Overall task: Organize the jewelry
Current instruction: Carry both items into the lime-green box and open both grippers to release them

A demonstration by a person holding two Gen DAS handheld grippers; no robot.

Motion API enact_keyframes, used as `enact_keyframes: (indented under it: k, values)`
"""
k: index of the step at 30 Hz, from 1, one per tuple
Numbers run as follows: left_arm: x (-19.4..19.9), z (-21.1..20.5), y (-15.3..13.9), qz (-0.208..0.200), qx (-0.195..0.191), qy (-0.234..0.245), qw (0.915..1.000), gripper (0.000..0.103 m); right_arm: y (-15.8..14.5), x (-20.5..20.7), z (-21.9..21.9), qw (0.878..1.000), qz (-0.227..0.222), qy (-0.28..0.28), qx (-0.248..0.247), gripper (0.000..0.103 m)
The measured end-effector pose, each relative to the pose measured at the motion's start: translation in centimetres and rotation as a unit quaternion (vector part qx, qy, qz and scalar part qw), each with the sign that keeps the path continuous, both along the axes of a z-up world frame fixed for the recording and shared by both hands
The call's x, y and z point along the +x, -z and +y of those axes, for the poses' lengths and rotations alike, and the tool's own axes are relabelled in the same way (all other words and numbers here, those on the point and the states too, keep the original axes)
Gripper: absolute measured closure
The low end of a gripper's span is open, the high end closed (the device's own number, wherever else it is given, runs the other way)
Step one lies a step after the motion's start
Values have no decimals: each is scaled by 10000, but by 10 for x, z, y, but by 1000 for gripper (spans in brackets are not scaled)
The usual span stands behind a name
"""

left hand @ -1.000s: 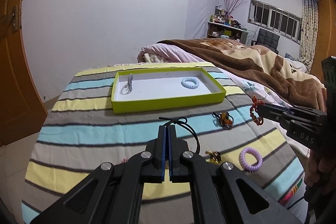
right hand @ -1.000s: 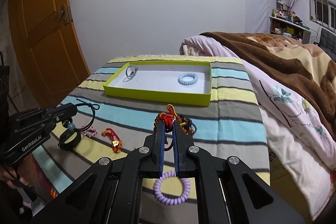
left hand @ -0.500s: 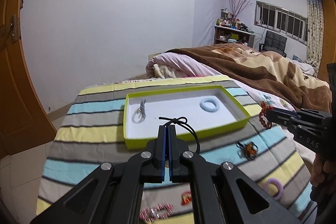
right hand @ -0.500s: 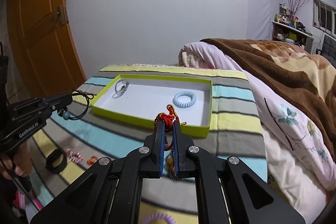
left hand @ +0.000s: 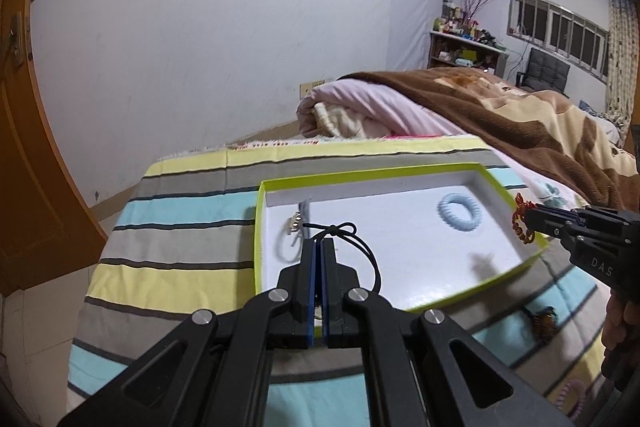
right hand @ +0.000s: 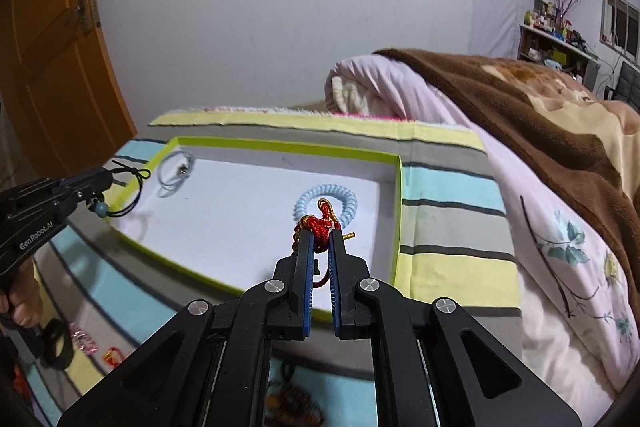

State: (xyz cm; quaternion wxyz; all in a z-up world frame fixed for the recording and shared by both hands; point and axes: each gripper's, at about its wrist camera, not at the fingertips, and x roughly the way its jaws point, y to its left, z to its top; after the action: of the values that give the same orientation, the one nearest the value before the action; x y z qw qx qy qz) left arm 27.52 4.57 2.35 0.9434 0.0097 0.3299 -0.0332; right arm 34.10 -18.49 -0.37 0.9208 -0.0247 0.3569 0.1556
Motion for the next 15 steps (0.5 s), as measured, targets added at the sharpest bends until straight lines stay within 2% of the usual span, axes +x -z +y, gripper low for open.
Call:
enact_keyframes:
  k: [15]
  values:
    - [39, 11, 32, 545, -78, -151, 9984, 101, 33, 39, 2, 9988, 476, 83, -97, 96]
